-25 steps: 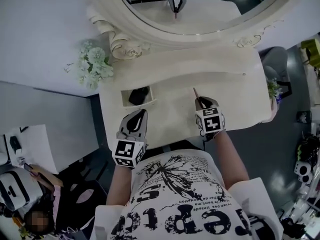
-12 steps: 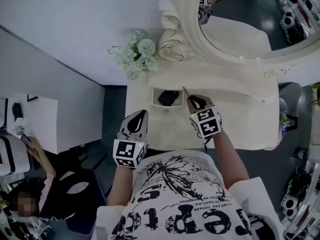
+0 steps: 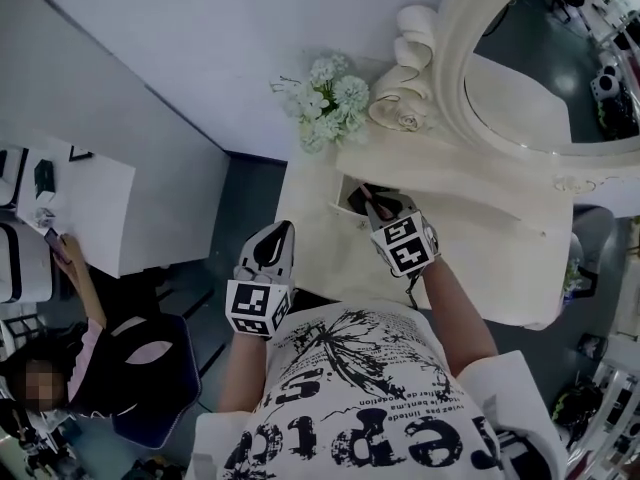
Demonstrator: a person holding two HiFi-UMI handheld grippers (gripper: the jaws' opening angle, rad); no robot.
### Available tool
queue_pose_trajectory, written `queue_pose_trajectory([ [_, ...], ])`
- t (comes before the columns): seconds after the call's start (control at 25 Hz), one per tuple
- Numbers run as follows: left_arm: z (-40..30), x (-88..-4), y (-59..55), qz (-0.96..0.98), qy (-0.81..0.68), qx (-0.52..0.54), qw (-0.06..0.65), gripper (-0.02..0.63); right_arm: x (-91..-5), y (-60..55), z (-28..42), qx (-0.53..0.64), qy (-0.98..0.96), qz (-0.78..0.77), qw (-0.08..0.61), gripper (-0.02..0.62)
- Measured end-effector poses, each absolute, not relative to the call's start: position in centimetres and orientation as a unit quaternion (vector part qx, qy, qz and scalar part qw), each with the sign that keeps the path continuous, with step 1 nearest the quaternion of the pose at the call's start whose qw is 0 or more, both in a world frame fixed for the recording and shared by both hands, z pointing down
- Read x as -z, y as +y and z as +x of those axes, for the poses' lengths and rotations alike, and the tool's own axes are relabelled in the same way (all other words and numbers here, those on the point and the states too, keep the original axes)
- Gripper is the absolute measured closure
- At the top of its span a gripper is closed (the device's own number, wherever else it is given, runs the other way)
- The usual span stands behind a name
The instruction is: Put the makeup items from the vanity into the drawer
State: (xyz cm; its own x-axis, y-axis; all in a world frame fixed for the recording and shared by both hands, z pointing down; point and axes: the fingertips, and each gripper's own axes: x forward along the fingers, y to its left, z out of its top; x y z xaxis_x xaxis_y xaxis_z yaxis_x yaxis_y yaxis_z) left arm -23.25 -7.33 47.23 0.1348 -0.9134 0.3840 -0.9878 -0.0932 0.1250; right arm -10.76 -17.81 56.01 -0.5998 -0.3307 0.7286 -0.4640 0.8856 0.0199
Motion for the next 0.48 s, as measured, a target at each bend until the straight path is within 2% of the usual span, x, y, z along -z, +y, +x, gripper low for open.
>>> queue_pose_trajectory([
  [0.16,-23.9,-47.2,-6.9,0.725,-0.656,-0.103,0.18,0.586,-55.9,-18.2,-11.3,-0.059,-0.887,0.229,0.397,0.534],
  [0.28,-24.0,-47.1,-6.8,0.725,-0.657,-0.103,0.18,0.586,-55.8,-18.5,-11.2,-0.07,-0.886,0.242,0.39,0.466],
  [0.48,-23.7,-46.8,-7.0,0.732,-0.65,-0.101,0.175,0.586,-54.9,-18.7,-10.2,-0.094,-0.885,0.27,0.367,0.466],
])
